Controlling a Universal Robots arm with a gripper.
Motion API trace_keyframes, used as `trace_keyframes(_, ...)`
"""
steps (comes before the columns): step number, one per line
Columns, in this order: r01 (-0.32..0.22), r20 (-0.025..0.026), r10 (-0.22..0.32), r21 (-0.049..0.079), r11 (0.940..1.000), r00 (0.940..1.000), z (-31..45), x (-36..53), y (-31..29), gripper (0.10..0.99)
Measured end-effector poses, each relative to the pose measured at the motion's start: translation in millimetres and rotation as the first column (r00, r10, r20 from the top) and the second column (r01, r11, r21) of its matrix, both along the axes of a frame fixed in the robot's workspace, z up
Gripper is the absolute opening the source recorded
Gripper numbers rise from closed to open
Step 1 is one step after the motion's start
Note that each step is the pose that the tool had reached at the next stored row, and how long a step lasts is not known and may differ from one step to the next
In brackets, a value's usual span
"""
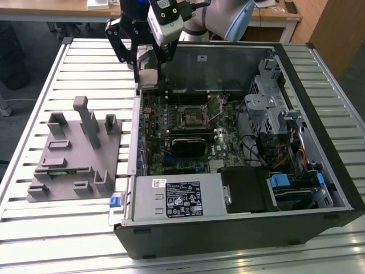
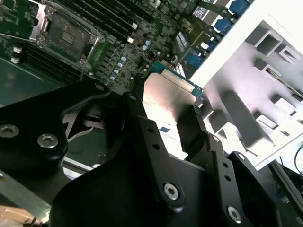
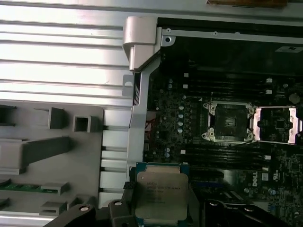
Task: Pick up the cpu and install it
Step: 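Pick up the cpu and move it towards the insertion slot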
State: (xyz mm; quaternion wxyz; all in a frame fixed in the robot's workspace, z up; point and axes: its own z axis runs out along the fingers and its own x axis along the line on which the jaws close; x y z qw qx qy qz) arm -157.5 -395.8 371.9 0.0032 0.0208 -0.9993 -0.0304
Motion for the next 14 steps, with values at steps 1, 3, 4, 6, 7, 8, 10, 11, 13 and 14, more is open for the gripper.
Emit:
trace_keyframes(1, 0.000, 0.0000, 0.000, 0.000, 1.0000, 1.0000, 0.0, 2.3, 0.7, 0.533)
trace_keyframes(3, 0.000, 0.0000, 0.000, 0.000, 1.0000, 1.0000, -0.1, 6.9, 2.3, 0.533)
trace_keyframes(4, 0.000, 0.0001, 0.000, 0.000, 1.0000, 1.0000, -0.1, 9.5, 3.2, 0.533)
trace_keyframes(6, 0.000, -0.0001, 0.000, 0.000, 1.0000, 1.0000, -0.1, 15.4, 5.0, 0.533)
trace_keyframes(7, 0.000, 0.0001, 0.000, 0.000, 1.0000, 1.0000, -0.2, 18.2, 5.9, 0.533)
trace_keyframes(8, 0.000, 0.0000, 0.000, 0.000, 1.0000, 1.0000, -0.2, 20.9, 6.6, 0.533)
trace_keyframes(10, 0.000, 0.0000, 0.000, 0.000, 1.0000, 1.0000, -0.2, 26.1, 7.8, 0.533)
trace_keyframes(11, 0.000, 0.0000, 0.000, 0.000, 1.0000, 1.0000, -0.3, 28.7, 8.2, 0.533)
trace_keyframes(13, 0.000, 0.0000, 0.000, 0.000, 1.0000, 1.0000, -0.3, 34.5, 8.7, 0.533)
trace_keyframes(14, 0.000, -0.0001, 0.000, 0.000, 1.0000, 1.0000, -0.3, 37.8, 8.9, 0.533)
